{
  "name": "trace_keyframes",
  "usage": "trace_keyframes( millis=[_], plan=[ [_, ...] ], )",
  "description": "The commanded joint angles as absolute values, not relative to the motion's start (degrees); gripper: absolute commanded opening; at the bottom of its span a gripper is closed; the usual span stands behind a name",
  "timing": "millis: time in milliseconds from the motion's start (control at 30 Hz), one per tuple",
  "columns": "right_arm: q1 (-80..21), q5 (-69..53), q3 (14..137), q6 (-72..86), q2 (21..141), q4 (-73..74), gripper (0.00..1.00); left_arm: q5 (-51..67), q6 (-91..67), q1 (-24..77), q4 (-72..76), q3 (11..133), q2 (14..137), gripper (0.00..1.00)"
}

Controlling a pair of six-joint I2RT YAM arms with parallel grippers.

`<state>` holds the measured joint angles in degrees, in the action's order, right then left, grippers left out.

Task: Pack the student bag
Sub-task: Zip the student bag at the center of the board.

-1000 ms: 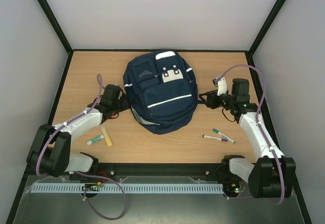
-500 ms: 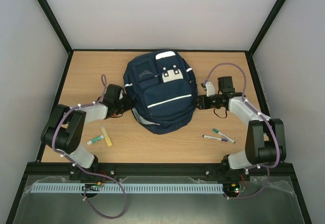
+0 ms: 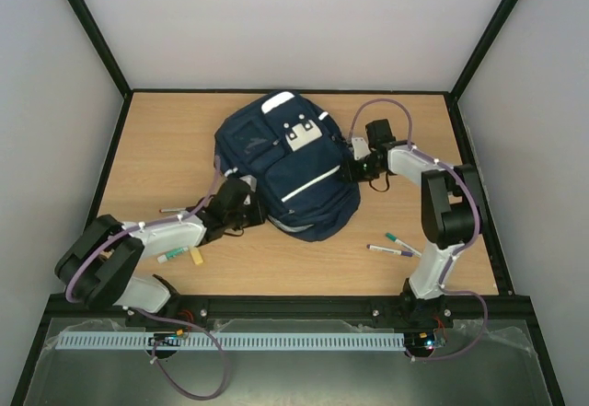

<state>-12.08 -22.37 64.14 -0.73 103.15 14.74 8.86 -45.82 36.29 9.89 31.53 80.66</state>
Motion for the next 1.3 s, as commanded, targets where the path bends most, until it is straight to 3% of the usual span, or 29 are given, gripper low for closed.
trace_keyframes(
  millis=[0, 33, 167, 267, 333, 433, 500, 700, 867, 1100, 1167, 1233, 1267],
  plan=[
    [-12.79, -19.2, 71.07, 1.46, 107.94, 17.79, 0.44, 9.72, -46.16, 42.6, 8.8, 33.45, 79.94, 0.13],
    [-12.83, -19.17, 71.87, 1.75, 107.36, 18.18, 0.44, 8.85, -45.3, 43.38, 5.96, 35.14, 79.67, 0.17],
    [-12.76, -19.56, 72.39, 1.66, 100.79, 19.33, 0.45, 0.61, -41.99, 44.73, -8.85, 40.23, 73.85, 0.6],
    [-12.78, -19.71, 71.73, 1.26, 95.04, 21.03, 0.45, -3.93, -41.27, 44.57, -15.91, 41.02, 66.28, 0.77],
    [-12.81, -22.46, 69.41, 1.8, 90.83, 20.7, 0.46, -6.01, -40.76, 44.45, -18.43, 40.44, 62.95, 0.81],
    [-12.99, -29.36, 61.74, 1.97, 84.88, 15.51, 0.47, -9.48, -38.95, 44.26, -20.42, 38.59, 61.47, 0.77],
    [-13.35, -33.42, 57.2, -0.25, 83.15, 12.97, 0.45, -11.83, -38.07, 44.01, -20.83, 36.94, 63.83, 0.66],
    [-13.29, -35.75, 56.79, -1.15, 85.95, 13.36, 0.43, -12.9, -38.29, 42.23, -15.64, 36.0, 69.44, 0.47],
    [-13.32, -36.19, 56.95, -1.42, 87.25, 13.79, 0.43, -14.1, -39.93, 40.81, -12.96, 37.32, 73.15, 0.45],
    [-13.32, -36.44, 57.17, -1.97, 88.75, 13.97, 0.41, -12.71, -39.16, 40.61, -12.06, 38.66, 77.32, 0.26],
    [-13.29, -36.95, 57.48, -2.42, 89.71, 14.5, 0.41, -13.05, -38.8, 40.61, -11.73, 38.57, 78.1, 0.29],
    [-13.28, -37.43, 57.79, -2.93, 90.31, 14.99, 0.41, -14.22, -38.62, 40.54, -11.95, 39.2, 79.61, 0.41],
    [-13.43, -37.45, 57.83, -3.1, 90.19, 14.96, 0.42, -15.19, -38.53, 40.52, -12.29, 39.84, 80.69, 0.43]
  ],
)
